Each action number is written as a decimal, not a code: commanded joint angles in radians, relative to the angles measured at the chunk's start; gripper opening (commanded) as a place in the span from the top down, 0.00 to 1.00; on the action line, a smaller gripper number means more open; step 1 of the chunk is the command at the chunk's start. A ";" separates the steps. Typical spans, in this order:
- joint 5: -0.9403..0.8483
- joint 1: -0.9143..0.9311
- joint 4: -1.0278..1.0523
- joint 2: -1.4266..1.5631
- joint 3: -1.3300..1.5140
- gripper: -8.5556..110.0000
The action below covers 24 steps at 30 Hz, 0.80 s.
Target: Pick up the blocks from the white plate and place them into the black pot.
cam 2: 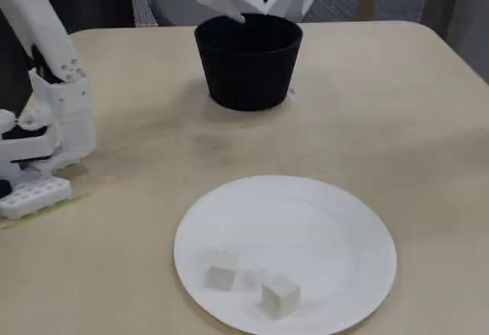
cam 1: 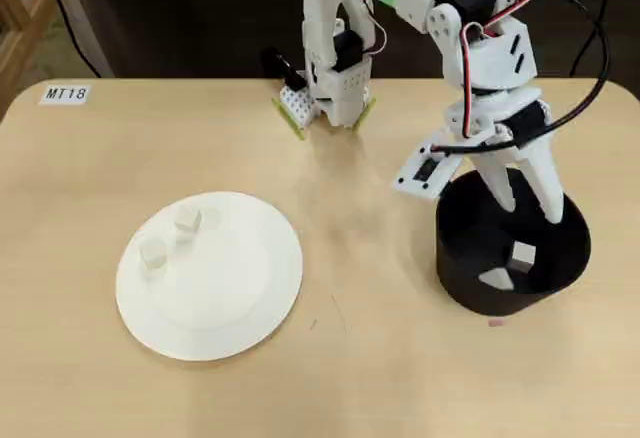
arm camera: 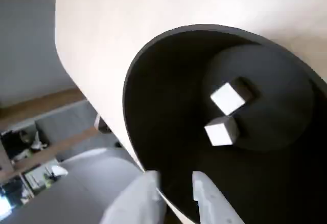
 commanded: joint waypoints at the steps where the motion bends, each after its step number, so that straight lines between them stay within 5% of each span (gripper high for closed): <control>1: 0.031 0.083 0.049 0.083 -0.003 0.95; 11: 0.133 0.706 0.359 0.282 -0.003 0.95; 19: -0.216 1.177 0.535 0.141 0.057 0.95; 24: -0.373 1.307 0.515 0.087 0.114 0.95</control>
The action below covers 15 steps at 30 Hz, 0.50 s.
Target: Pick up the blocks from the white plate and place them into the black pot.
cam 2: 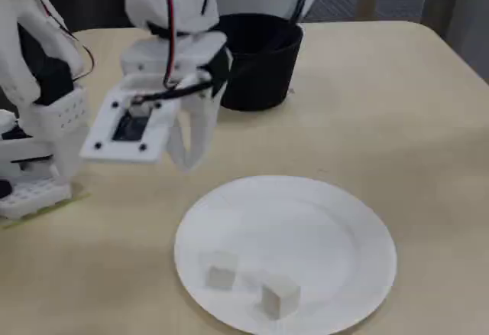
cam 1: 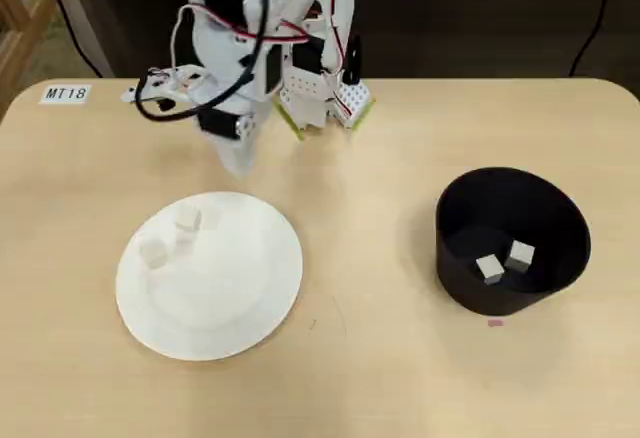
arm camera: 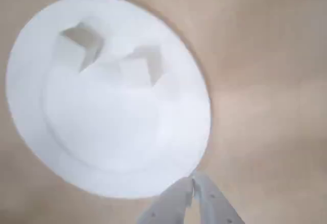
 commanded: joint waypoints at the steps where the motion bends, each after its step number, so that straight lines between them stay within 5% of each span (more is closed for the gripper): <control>1: -0.094 0.066 -0.025 -0.023 0.006 0.95; 15: -0.322 0.107 -0.241 -0.218 -0.026 0.95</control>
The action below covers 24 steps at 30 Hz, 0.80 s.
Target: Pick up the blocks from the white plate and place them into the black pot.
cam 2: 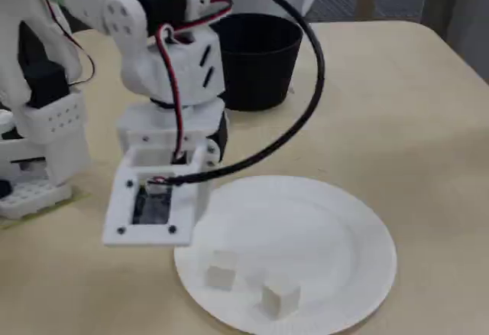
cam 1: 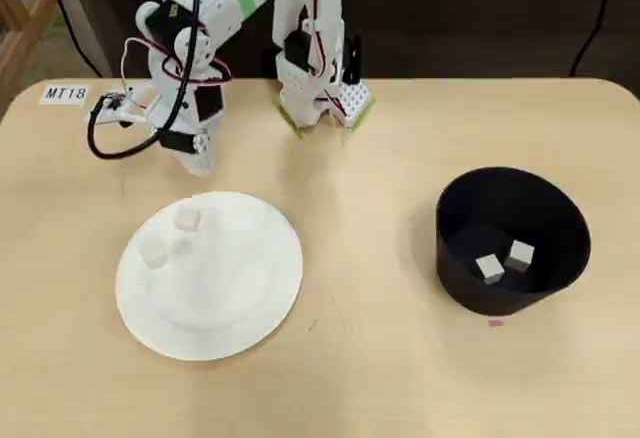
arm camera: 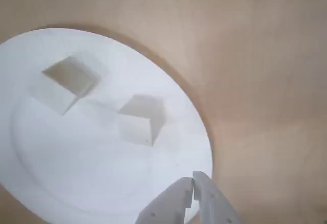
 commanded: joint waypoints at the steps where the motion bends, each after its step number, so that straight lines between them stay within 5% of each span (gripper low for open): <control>1: -0.020 0.006 -0.031 -0.026 -0.031 0.95; 3: -0.018 0.008 -0.048 -0.048 -0.031 0.95; 8: -0.032 0.014 -0.054 -0.041 -0.020 0.69; 24: 0.106 0.021 -0.060 -0.114 -0.028 0.68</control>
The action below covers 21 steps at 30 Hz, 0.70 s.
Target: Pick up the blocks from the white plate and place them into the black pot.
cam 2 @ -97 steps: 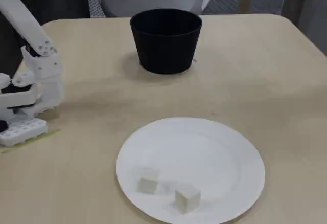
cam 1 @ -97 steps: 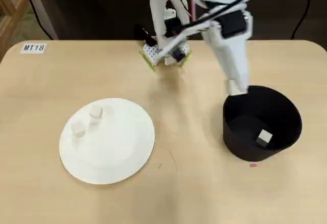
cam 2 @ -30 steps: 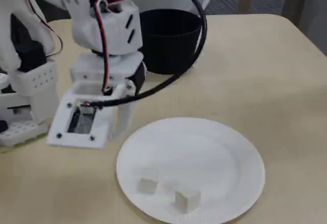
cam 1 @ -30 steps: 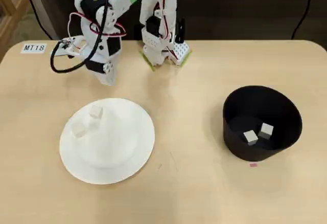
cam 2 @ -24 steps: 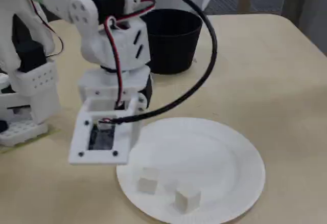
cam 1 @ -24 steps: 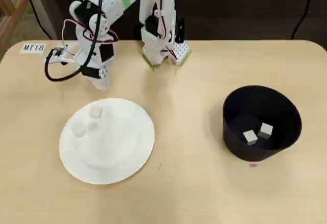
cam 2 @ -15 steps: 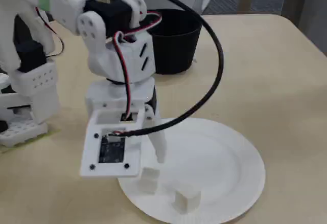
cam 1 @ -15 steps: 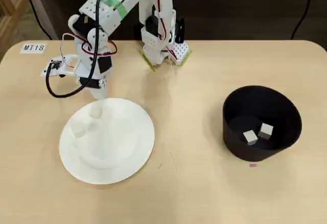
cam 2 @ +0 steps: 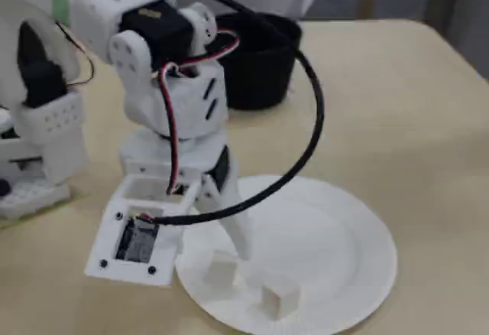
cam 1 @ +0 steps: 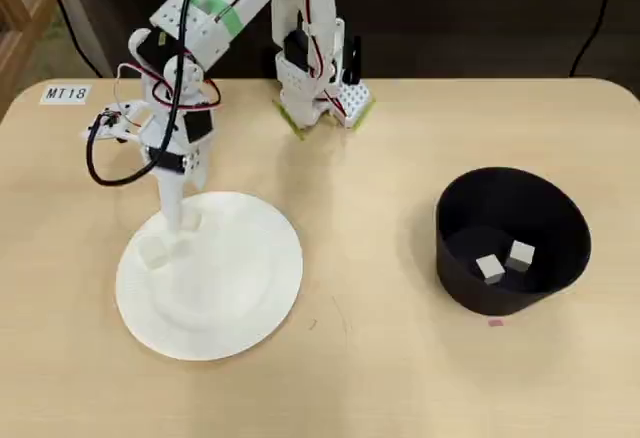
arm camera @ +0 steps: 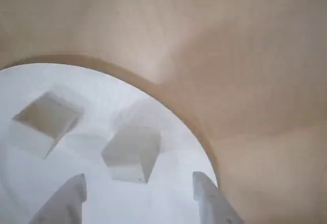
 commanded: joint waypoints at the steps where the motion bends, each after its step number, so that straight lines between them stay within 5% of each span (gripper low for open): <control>1: -0.002 -0.021 -0.009 -0.011 -0.029 0.68; 21: -0.015 -0.028 -0.092 -0.063 -0.044 0.74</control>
